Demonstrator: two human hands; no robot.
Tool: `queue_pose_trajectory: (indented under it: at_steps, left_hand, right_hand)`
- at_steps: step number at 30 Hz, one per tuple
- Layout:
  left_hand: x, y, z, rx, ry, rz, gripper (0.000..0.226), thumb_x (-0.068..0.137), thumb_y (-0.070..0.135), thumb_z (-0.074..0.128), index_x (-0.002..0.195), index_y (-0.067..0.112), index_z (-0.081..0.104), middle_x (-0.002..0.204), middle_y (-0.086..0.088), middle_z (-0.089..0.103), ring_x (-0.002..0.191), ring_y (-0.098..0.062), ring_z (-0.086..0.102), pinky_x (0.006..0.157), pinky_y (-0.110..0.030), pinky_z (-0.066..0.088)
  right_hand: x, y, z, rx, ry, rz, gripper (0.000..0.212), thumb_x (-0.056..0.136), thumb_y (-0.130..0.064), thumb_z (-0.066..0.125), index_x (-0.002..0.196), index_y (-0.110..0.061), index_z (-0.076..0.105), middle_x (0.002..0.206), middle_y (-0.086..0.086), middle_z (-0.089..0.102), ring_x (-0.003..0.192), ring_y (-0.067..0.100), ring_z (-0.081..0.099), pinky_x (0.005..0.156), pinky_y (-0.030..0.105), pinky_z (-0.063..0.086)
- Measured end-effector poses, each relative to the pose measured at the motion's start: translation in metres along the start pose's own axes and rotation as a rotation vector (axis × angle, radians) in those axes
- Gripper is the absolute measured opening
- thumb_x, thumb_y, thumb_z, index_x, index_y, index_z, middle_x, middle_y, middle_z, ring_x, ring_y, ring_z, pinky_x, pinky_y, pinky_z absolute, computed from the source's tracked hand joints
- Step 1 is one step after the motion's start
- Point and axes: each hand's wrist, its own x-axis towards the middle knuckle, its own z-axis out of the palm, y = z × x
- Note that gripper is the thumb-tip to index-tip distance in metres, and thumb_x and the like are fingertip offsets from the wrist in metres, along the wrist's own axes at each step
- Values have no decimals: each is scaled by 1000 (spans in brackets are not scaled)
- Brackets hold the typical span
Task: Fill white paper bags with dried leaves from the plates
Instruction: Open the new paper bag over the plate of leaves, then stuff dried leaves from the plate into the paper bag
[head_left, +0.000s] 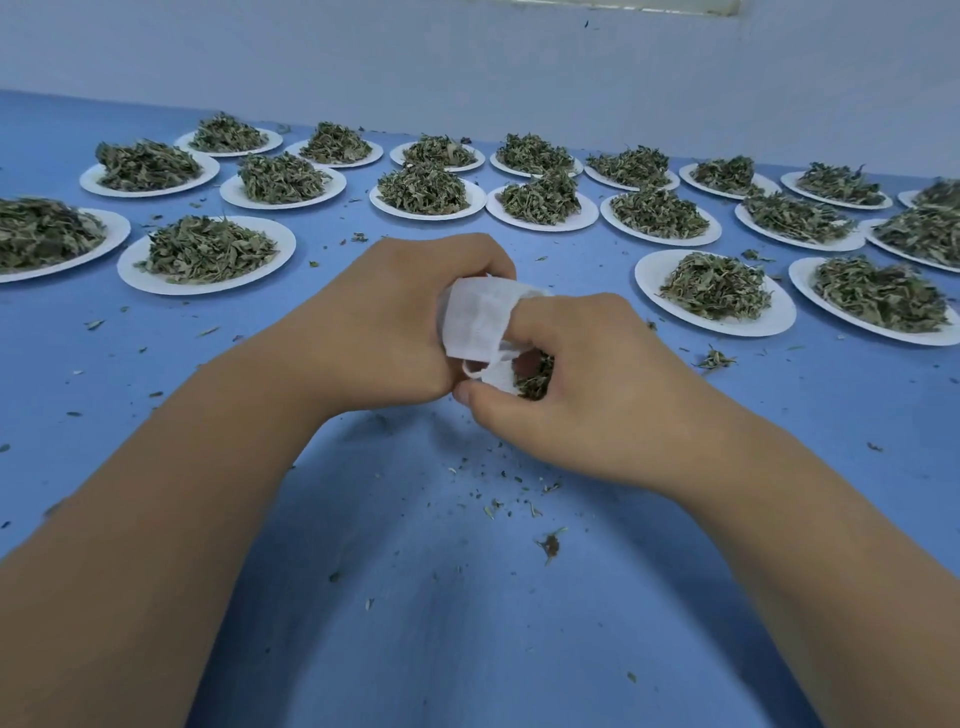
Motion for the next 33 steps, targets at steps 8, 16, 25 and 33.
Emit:
queue_pose_trajectory:
  at_steps: [8,16,25,33]
  left_hand:
    - [2,10,3,153,91,99,40,68,31,62,108,36,59,95,17,63,84,-5,58,73,-42,52]
    - [0,9,-1,213,119,104,31,71,21,70,99,31,63,78,12,62,72,-11,55,63,-41,50]
    - [5,-15,-5,249,42,-51,24,80,27,67,98,39,57,82,15,62,76,-4,56,62,-34,50]
    - [7,-21,3,283,-9,-86,22,79,39,63,98,43,54,82,18,60,77,2,54,60,-29,46]
  right_hand:
    - [3,-4,-4,89,-66,110,12,80,-29,70,86,-20,63,99,3,56,104,7,42,77,27,47]
    - [2,-8,-9,172,-58,117,11,81,-30,71,89,-23,69,101,0,57,93,3,50,78,28,48]
    - [3,33,-52,-25,65,180,20,85,-39,71,102,-48,71,94,-36,64,81,-27,52,68,14,37]
    - [7,51,-50,-211,-215,148,30,82,-50,78,111,-48,72,84,-35,56,76,-29,51,61,2,38]
